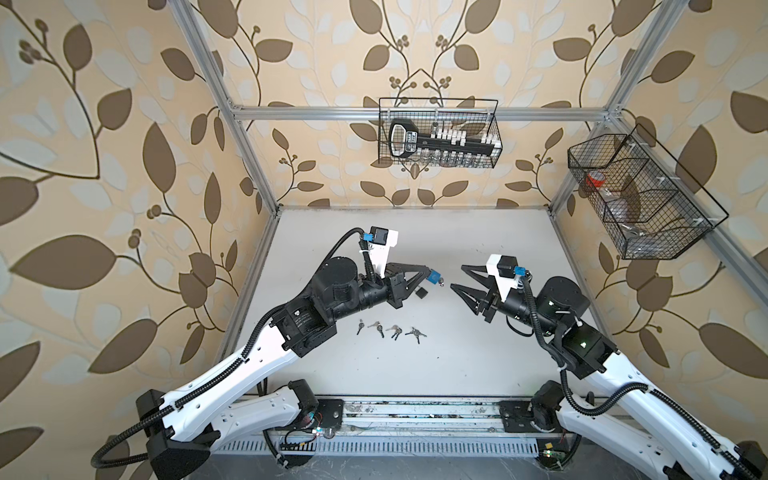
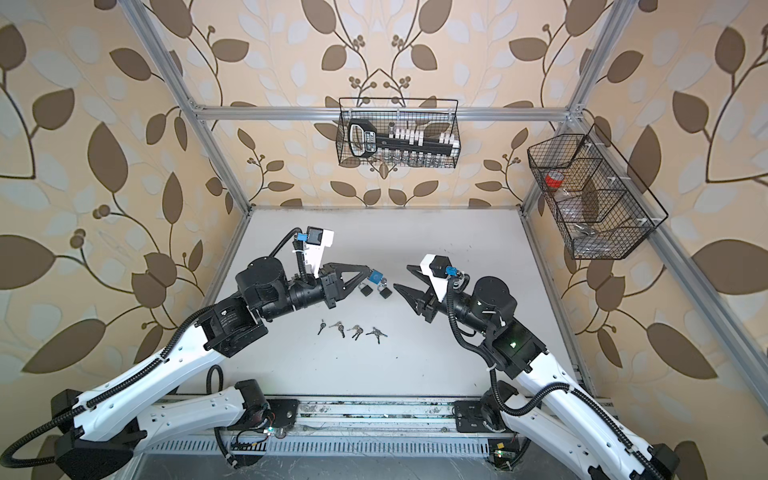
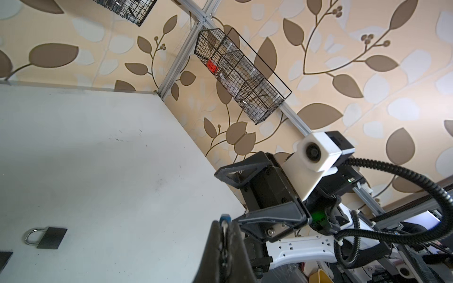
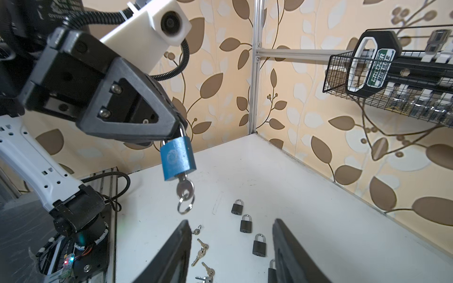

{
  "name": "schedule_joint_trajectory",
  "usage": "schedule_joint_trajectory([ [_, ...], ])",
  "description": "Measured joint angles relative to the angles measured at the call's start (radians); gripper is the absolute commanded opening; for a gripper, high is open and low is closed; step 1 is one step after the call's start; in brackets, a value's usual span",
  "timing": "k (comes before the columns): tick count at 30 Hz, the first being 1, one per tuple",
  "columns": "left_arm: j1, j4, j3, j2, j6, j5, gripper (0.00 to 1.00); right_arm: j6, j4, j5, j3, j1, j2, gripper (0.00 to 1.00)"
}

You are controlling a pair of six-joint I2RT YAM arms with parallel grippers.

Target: Lock with the key

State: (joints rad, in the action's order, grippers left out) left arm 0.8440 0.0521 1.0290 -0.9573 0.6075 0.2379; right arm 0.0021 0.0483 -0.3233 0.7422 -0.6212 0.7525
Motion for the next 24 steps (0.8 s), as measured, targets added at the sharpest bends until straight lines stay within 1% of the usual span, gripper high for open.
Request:
schedule_joint_trajectory([
  [3,0.0,0.0,0.0,-0.002,0.025,-0.015,0.0,-0.019,0.002,0.029,0.0,-0.028,0.019,0.53],
  [5,0.0,0.0,0.0,-0.002,0.041,-0.029,0.0,-0.039,0.008,0.071,0.0,-0.073,0.027,0.53],
  [7,0.0,0.0,0.0,-0.002,0.056,-0.041,0.0,-0.064,0.016,0.124,0.0,-0.129,0.034,0.53],
  [11,0.0,0.0,-0.002,-0.002,0.079,-0.063,0.0,-0.109,0.036,0.258,0.0,-0.235,0.06,0.57],
  [13,0.0,0.0,-0.004,-0.002,0.084,-0.067,0.0,-0.127,0.047,0.316,0.0,-0.27,0.076,0.57],
  [18,0.0,0.001,-0.004,-0.002,0.096,-0.068,0.0,-0.142,0.06,0.404,0.003,-0.285,0.111,0.47],
  [24,0.0,0.001,-0.004,-0.002,0.102,-0.072,0.0,-0.14,0.09,0.435,0.005,-0.286,0.113,0.42],
])
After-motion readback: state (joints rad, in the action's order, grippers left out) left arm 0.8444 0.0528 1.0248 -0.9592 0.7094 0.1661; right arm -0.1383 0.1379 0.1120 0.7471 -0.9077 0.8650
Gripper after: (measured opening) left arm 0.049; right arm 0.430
